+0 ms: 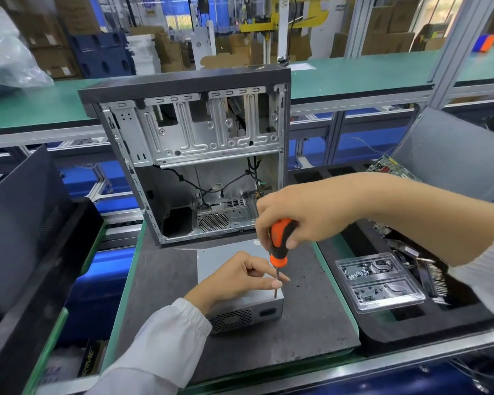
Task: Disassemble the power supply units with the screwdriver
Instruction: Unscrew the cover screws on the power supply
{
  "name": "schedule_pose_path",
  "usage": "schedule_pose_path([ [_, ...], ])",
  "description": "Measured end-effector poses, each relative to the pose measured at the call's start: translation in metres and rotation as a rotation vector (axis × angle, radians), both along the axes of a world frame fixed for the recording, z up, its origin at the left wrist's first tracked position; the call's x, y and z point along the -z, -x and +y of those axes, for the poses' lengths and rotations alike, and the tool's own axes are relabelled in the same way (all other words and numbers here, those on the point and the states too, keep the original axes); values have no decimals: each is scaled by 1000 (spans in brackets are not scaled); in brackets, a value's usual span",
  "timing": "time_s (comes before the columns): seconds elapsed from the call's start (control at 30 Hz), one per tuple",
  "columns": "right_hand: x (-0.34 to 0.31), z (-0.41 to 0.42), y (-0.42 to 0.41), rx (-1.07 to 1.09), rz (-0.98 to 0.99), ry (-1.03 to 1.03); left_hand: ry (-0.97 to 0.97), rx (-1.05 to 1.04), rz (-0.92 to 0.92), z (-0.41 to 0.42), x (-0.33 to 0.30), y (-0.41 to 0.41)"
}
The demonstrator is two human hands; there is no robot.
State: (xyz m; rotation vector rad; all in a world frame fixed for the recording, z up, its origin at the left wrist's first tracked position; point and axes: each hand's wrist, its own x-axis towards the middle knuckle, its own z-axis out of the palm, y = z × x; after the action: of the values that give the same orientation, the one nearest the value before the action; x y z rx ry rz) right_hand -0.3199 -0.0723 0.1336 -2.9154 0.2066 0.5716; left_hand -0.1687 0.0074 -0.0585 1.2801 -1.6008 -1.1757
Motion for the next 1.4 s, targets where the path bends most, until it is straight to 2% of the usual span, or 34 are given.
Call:
schedule_pose_path([
  [0.07, -1, -3, 1, 44, -11, -20, 16, 0, 26, 0, -1, 1],
  [0.17, 3, 1, 2, 280, -50, -14, 22, -19, 9, 0, -4, 3],
  [0.23, 10, 5, -1, 359, -92, 124, 16, -4, -8, -1, -5, 2],
  [0.3, 19, 2, -5, 280, -172, 305, 17, 28, -29, -2, -8, 2],
  [0.33, 20, 0, -5, 232, -185, 309, 21, 39, -42, -2, -10, 2],
  [0.47, 3, -6, 4, 55, -40, -18, 15, 95, -93, -7, -18, 3],
  [0.57, -1, -6, 5, 0, -24, -86, -33, 119, -58, -8, -21, 6],
  [0.63, 0, -5, 6, 22, -67, -94, -63, 108, 39, -7, -24, 6],
  [0.7, 0, -3, 6, 144, -111, -49, -77, 99, 71, -7, -27, 6],
  [0.77, 2, -2, 4, 257, -142, 145, -78, 97, 31, -7, -29, 6],
  [0.83, 8, -1, -1, 238, -133, 369, -74, 107, 5, -8, -31, 5],
  [0.93, 11, 0, -3, 171, -95, 274, -66, 113, 14, -8, -34, 4],
  [1.07, -12, -4, 4, 64, 109, 30, -53, 65, 53, -10, -34, 4],
  [1.13, -14, -3, 5, 96, 108, -8, -51, 74, 78, -10, -33, 5],
  [1.2, -9, 2, 3, 211, 20, 103, -49, 74, 82, -10, -33, 5],
  [1.3, 0, 11, 1, 288, -61, 413, -61, 68, 52, -9, -31, 4],
  [1.33, 2, 12, 0, 268, -59, 419, -65, 69, 48, -9, -31, 4],
  [1.4, -2, 13, 1, 211, -11, 284, -67, 65, 36, -10, -32, 5],
])
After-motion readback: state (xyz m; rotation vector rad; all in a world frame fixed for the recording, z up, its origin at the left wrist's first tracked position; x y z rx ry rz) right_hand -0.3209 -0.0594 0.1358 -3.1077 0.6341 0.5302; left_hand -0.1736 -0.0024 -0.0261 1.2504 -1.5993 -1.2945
